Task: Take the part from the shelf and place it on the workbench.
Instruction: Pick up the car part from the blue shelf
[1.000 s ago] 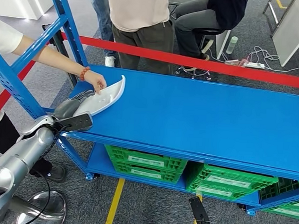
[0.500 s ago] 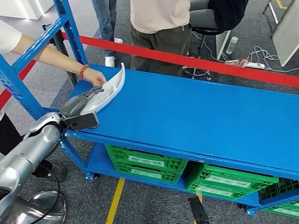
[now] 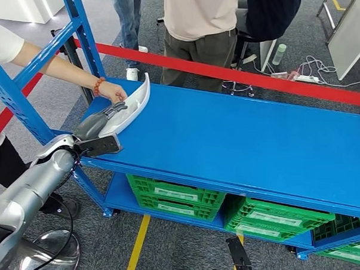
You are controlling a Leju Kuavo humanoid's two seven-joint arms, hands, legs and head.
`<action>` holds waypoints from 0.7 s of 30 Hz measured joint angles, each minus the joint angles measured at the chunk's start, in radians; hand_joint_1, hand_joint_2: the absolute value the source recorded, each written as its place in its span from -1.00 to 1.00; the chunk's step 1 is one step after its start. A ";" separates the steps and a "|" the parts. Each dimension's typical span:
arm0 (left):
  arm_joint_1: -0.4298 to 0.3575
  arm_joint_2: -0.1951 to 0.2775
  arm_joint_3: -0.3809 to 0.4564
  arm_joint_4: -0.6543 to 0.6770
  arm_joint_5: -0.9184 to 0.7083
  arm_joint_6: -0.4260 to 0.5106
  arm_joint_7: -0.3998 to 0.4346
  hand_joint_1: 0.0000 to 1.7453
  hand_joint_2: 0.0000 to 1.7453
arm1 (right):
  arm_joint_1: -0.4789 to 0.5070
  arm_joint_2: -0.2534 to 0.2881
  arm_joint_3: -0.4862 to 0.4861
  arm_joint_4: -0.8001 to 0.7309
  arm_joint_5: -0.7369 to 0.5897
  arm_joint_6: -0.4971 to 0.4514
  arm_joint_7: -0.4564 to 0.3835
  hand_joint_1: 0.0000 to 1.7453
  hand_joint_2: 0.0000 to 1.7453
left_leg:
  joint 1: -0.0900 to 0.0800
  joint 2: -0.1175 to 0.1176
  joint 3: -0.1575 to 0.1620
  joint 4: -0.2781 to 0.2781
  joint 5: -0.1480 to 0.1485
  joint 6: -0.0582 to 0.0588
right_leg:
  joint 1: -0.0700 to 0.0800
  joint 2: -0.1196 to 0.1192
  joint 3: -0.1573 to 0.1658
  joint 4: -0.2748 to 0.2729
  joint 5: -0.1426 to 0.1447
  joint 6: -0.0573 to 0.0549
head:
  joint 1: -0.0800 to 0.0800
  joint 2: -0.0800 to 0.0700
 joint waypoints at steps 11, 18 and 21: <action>-0.033 -0.009 -0.025 0.001 -0.018 -0.041 0.020 -0.99 1.00 | -0.002 0.000 0.002 0.000 0.001 0.003 0.003 -1.00 1.00 | 0.000 0.000 0.000 0.000 0.000 0.000 | 0.000 0.000 0.000 0.000 0.000 0.000 | 0.000 0.000; -0.035 -0.014 -0.034 0.004 -0.002 -0.067 0.020 1.00 1.00 | -0.001 0.000 0.008 0.000 0.000 0.001 0.006 -1.00 1.00 | 0.000 0.000 0.000 0.000 0.000 0.000 | 0.000 0.000 0.000 0.000 0.000 0.000 | 0.000 0.000; -0.035 -0.014 -0.037 0.006 0.002 -0.067 0.018 1.00 1.00 | -0.001 0.000 0.009 0.000 0.000 0.001 0.006 -1.00 1.00 | 0.000 0.000 0.000 0.000 0.000 0.000 | 0.000 0.000 0.000 0.000 0.000 0.000 | 0.000 0.000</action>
